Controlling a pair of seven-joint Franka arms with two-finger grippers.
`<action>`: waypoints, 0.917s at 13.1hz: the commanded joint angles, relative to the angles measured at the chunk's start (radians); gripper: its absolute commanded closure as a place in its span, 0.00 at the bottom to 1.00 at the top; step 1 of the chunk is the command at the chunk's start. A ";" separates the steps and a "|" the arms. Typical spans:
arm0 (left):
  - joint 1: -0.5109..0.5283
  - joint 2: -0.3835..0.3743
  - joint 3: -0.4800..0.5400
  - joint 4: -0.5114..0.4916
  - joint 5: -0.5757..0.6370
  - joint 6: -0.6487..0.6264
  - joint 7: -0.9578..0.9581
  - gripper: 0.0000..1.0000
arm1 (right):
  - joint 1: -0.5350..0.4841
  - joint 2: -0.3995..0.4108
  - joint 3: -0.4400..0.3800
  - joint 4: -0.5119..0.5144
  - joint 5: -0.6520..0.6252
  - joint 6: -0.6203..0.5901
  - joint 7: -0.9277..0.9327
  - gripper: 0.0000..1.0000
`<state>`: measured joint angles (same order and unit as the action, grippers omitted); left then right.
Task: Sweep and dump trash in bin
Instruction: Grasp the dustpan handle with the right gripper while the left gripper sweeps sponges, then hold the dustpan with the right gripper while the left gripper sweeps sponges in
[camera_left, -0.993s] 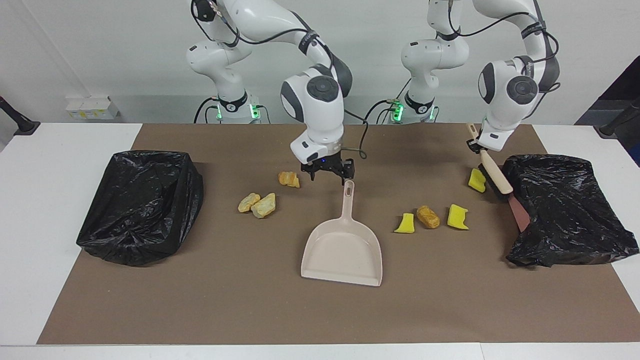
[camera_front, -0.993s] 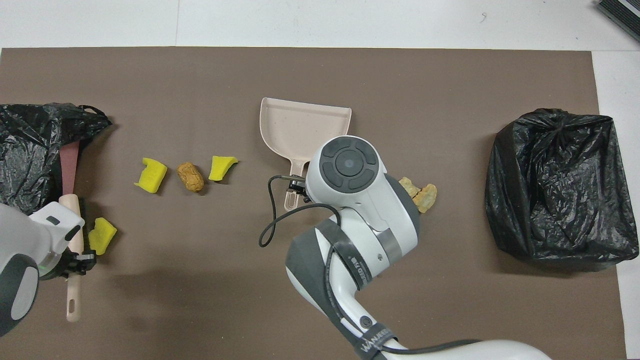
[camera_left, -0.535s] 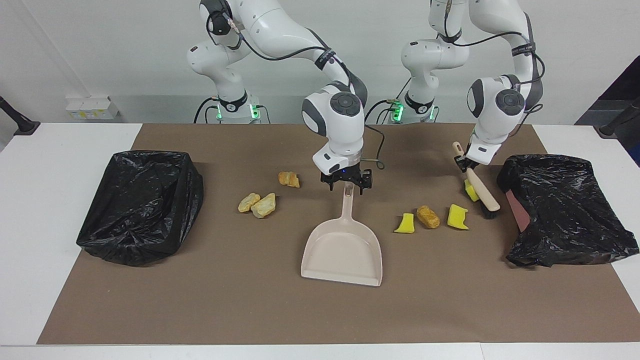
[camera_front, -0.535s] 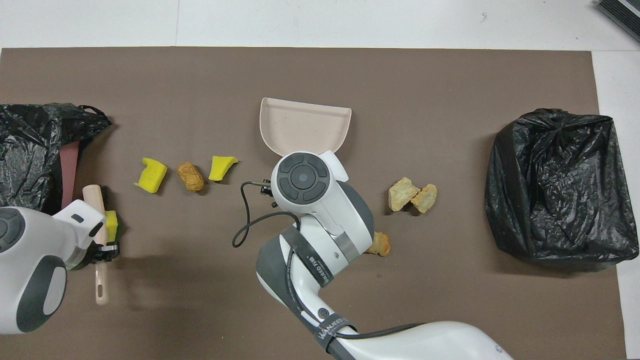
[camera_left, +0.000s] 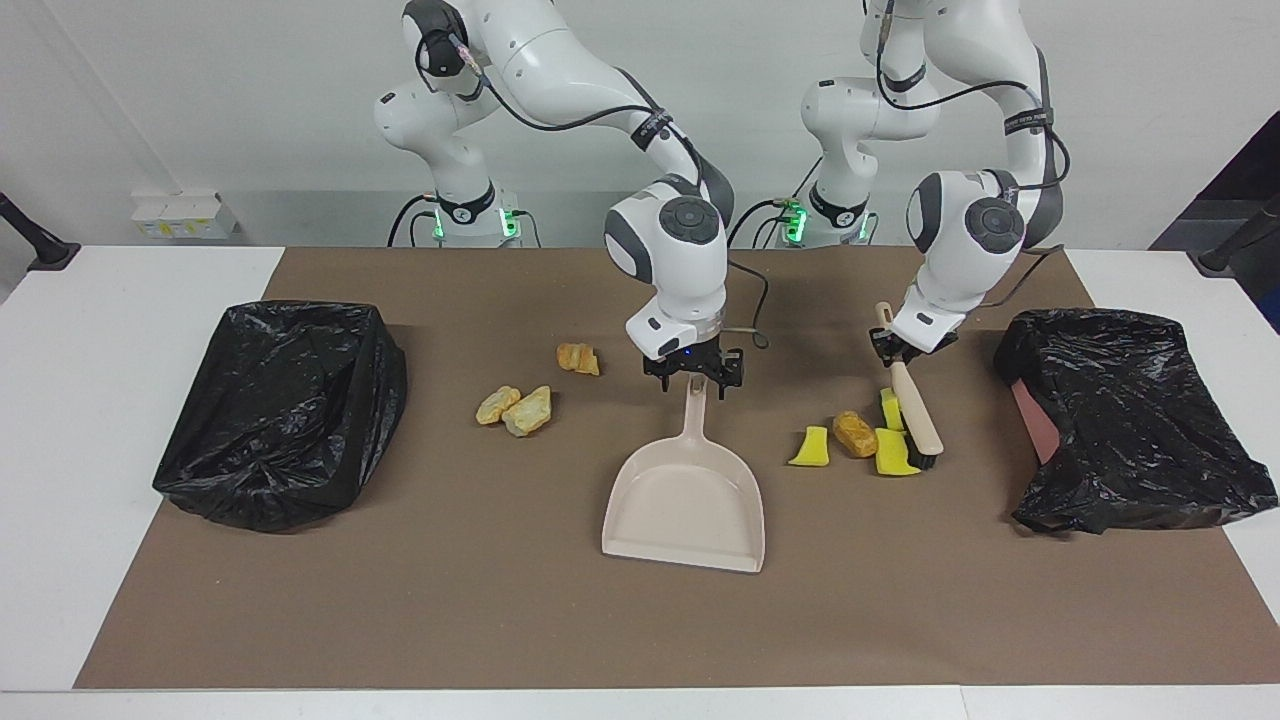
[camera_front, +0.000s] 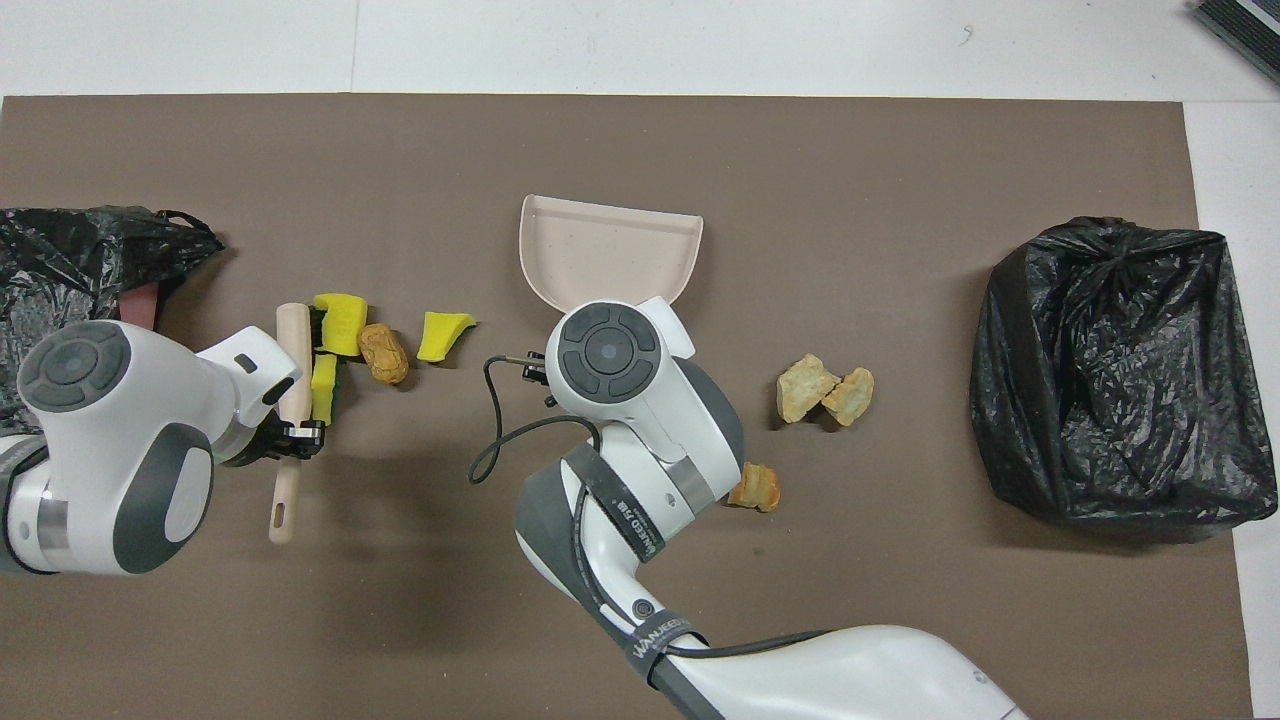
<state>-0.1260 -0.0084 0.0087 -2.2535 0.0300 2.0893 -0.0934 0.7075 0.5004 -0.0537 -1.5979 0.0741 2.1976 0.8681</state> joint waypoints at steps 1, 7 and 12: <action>0.009 0.035 0.017 0.124 -0.021 -0.103 0.066 1.00 | -0.010 0.004 0.005 0.006 0.009 0.011 -0.026 1.00; 0.115 0.047 0.019 0.132 -0.021 -0.032 0.201 1.00 | -0.017 -0.031 0.005 0.003 -0.071 -0.010 -0.046 1.00; 0.091 0.119 0.014 0.127 -0.025 0.032 0.193 1.00 | -0.057 -0.175 0.012 -0.092 -0.059 -0.045 -0.510 1.00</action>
<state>-0.0212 0.0909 0.0199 -2.1324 0.0223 2.1014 0.0940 0.6788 0.4242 -0.0537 -1.6062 0.0160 2.1678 0.5113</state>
